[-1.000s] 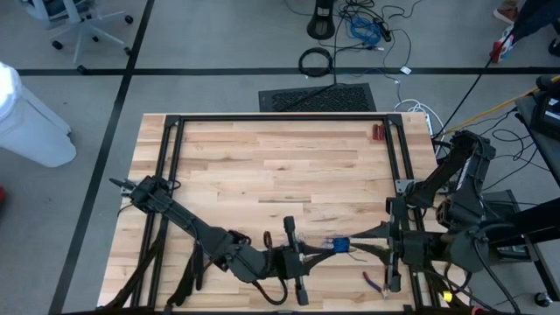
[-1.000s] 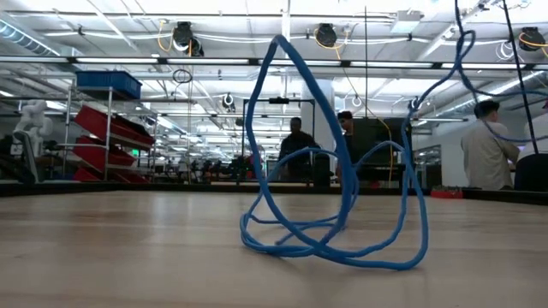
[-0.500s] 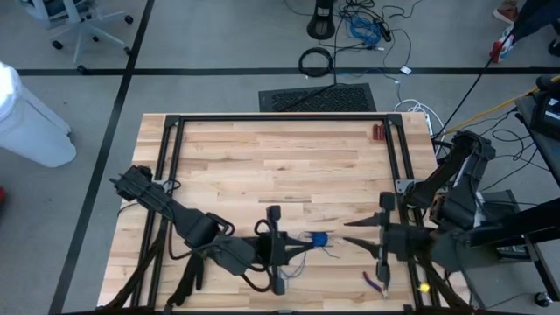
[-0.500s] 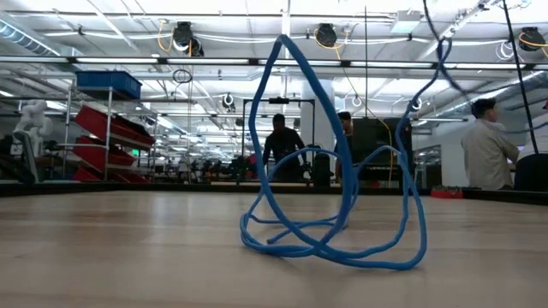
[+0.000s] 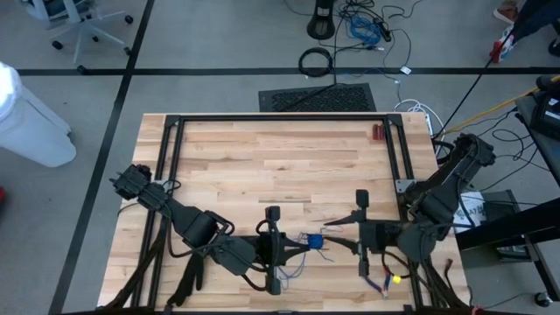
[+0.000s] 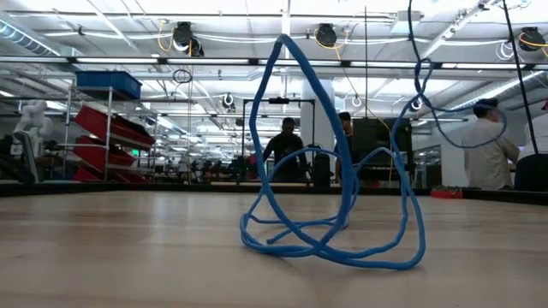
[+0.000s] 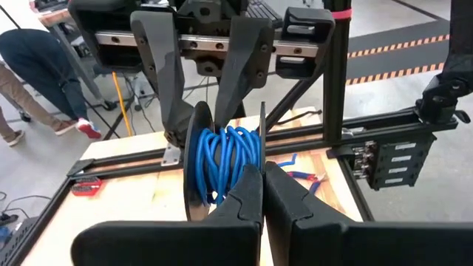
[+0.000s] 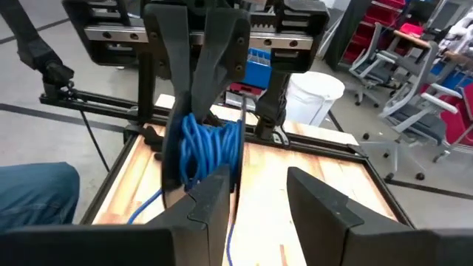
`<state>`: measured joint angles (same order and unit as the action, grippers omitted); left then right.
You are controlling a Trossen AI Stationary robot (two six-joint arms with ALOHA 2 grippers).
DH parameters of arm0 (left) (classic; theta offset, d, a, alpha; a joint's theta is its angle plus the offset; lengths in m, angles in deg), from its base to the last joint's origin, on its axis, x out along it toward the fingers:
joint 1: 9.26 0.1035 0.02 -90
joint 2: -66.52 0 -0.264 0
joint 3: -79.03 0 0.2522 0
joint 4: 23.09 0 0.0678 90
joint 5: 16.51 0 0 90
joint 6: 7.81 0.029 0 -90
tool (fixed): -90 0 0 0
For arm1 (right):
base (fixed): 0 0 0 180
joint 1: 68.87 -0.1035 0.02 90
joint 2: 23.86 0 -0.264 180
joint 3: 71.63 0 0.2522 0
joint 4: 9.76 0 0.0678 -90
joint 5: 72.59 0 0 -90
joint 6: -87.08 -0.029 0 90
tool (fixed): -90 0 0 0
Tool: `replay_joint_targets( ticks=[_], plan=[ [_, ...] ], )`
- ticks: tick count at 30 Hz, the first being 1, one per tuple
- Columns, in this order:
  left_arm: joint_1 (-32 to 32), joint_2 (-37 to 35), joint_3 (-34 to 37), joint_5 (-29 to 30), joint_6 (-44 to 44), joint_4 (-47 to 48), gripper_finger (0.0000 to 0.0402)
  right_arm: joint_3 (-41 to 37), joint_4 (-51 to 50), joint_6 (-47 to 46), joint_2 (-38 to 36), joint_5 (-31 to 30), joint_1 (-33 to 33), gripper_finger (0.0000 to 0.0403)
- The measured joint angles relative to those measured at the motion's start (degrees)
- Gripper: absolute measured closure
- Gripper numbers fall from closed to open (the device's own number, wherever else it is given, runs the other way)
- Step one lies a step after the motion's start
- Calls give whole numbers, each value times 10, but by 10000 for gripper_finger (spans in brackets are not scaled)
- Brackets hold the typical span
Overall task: Coil cords
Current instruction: Coil the blue wire onto the black spool
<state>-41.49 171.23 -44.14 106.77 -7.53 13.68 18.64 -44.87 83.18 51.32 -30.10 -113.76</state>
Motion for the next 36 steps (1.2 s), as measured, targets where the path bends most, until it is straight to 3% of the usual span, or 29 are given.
replay_joint_targets(
  ticks=[8, 16, 27, 30, 36],
  plan=[
    [0, 0, 0, 1, 0, -1, 401, 0, 0, -2, 0, 43, 17, 297],
    [1, 0, 0, 8, 0, -2, 399, 0, -4, -4, 0, 46, 22, 395],
    [-10, 1, 0, 31, 0, -32, 351, 0, -5, -4, -1, 43, 21, 402],
    [-25, 1, 0, 61, 1, -36, 325, 0, -5, -4, -7, 41, 17, 402],
    [-73, 3, 1, 187, 16, -47, 296, 0, -4, 1, -20, 4, -9, 403]
  ],
)
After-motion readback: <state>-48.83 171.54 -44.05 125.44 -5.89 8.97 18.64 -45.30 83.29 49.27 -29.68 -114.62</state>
